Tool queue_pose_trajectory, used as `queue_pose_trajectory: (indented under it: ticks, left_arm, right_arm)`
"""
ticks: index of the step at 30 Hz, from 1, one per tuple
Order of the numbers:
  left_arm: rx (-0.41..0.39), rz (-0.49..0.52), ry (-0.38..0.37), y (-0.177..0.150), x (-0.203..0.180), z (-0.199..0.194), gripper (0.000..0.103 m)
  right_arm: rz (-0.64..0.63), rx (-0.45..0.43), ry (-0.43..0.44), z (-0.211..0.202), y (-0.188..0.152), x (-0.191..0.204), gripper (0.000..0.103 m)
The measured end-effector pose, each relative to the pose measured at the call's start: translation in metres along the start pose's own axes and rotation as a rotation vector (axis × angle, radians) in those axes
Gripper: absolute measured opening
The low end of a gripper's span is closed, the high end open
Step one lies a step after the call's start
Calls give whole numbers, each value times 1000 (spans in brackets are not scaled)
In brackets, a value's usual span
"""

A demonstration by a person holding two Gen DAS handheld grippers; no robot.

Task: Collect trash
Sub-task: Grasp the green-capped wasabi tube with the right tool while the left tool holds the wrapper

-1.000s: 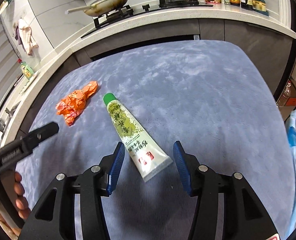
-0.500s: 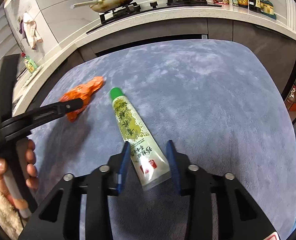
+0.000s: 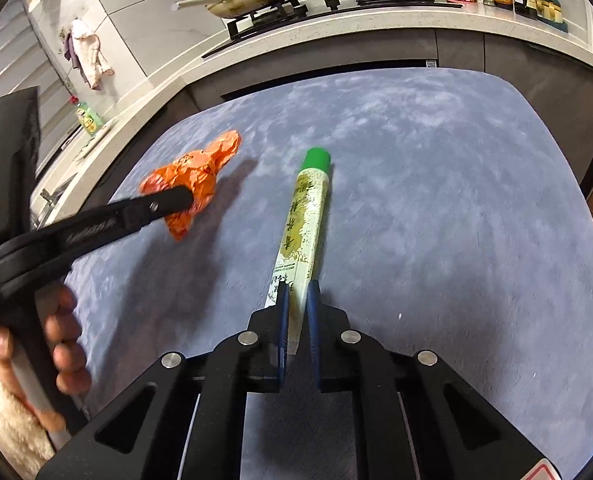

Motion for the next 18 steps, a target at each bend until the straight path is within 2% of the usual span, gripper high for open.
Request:
queue_pose_trajectory:
  ticks: [4,9,14,16,18]
  left_arm:
    - [14,-2,-16,-17,-7,-11,22]
    - [32,-11,-30,-34,-10,-18,22]
    - [49,-17,-44,-44,-13,-19,22]
    - [59,-14,-62,-47,-16,-19,22]
    - [74,-9,-91,-52,-23,-19,22]
  right_arm:
    - [23,32,48,4,-4,4,16]
    - [21,35,42,13,-10,13,21]
    - [43,36,56,13,-9,12,13]
    - [64,41,78,10,-9,10,2]
    - [81,48,103,6,-11,7,2]
Point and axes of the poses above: each gripper's, at about its wrist camera, not at the fingertips, and z roughly the way its jaws point, x to its left, y to its top, the point moved 3 cm from there along z, roughly the way its jaws point, and after that the axes turned 7 degrees about -y, right-handed, at the moved point
